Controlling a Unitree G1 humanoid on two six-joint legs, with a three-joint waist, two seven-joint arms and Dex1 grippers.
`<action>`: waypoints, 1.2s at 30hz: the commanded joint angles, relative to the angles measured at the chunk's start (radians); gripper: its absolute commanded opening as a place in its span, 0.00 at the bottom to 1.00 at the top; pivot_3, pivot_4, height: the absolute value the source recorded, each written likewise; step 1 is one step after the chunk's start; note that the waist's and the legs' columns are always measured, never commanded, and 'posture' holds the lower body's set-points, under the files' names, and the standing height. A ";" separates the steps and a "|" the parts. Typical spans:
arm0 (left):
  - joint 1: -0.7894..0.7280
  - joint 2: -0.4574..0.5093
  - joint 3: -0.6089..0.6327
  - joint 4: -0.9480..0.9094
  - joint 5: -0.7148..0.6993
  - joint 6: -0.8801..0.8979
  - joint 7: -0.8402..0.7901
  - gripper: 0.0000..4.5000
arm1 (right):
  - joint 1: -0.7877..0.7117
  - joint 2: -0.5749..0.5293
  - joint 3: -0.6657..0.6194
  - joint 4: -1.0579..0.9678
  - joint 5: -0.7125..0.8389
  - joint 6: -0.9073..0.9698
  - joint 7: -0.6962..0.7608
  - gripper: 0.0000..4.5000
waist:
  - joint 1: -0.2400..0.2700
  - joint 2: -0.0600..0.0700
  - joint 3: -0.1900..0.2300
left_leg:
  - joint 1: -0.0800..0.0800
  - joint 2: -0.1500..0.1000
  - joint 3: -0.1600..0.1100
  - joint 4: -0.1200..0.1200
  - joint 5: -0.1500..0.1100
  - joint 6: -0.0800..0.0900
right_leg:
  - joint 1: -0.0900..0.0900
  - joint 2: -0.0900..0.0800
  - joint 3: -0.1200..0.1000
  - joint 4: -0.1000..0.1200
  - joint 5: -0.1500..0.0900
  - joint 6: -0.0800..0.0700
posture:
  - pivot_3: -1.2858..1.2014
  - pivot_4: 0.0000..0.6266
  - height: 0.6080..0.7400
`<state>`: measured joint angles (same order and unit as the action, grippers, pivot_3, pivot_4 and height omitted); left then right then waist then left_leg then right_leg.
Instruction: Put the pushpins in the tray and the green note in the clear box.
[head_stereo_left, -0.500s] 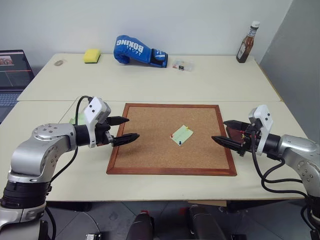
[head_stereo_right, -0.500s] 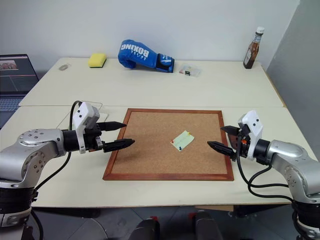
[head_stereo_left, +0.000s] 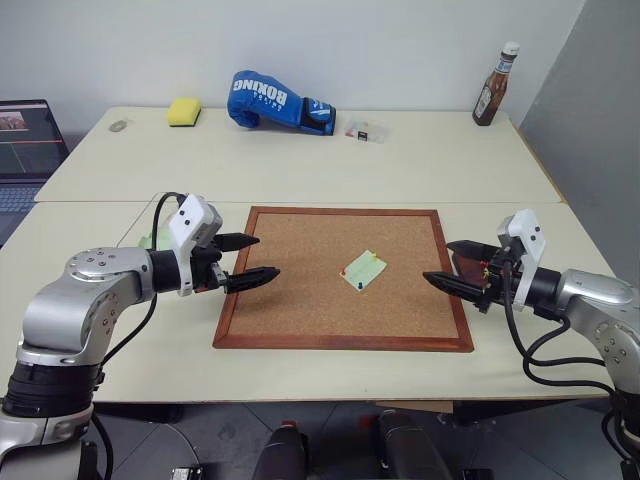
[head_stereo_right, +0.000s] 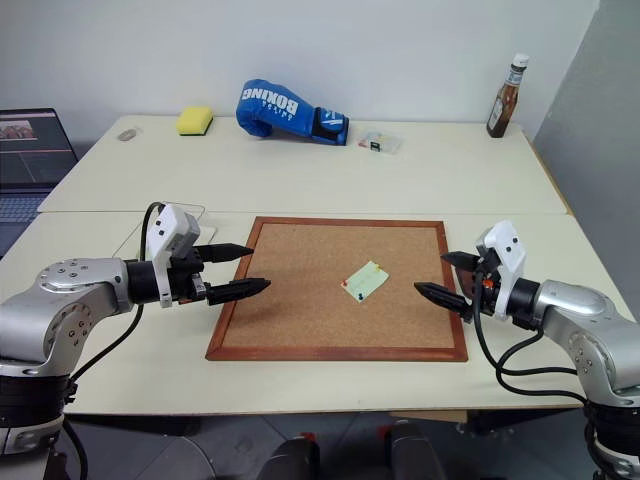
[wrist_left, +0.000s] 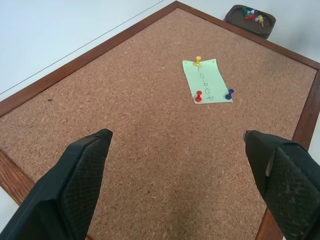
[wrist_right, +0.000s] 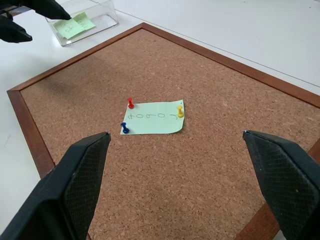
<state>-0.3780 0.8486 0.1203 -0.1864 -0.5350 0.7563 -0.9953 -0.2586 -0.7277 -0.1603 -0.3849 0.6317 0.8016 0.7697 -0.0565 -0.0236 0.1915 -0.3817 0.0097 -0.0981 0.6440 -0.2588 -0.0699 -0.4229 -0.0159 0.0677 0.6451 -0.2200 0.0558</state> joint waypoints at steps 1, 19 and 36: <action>-0.004 0.015 0.020 -0.019 -0.016 -0.006 -0.009 1.00 | -0.016 -0.014 -0.010 -0.014 0.013 -0.007 0.011 1.00 | 0.000 0.000 0.000 | 0.000 0.000 0.000 0.000 0.000 0.000 | 0.000 0.000 0.000 0.000 0.000 0.000 | 0.52 0.24 1.00; -0.013 -0.080 -0.028 -0.008 0.021 -0.107 0.023 0.71 | -0.020 0.001 0.086 0.005 -0.070 -0.098 0.033 1.00 | 0.001 0.000 0.000 | 0.000 0.000 0.000 0.000 0.000 0.000 | 0.001 0.000 0.000 0.000 0.000 0.000 | 0.52 0.24 1.00; -0.008 -0.307 -0.191 0.192 0.206 -0.335 0.112 0.02 | -0.210 0.298 0.269 0.325 -0.293 -0.353 -0.064 1.00 | 0.001 0.000 0.000 | 0.001 0.000 0.000 0.001 0.000 0.000 | 0.001 0.001 0.001 0.001 0.002 0.002 | 0.52 0.24 1.00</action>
<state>-0.3787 0.5537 -0.0561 -0.0009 -0.3454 0.4452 -0.8865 -0.4452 -0.4421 0.1147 -0.0667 0.3569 0.4938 0.7150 -0.0555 -0.0237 0.1911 -0.3802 0.0097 -0.0983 0.6449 -0.2586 -0.0699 -0.4215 -0.0151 0.0685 0.6459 -0.2182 0.0578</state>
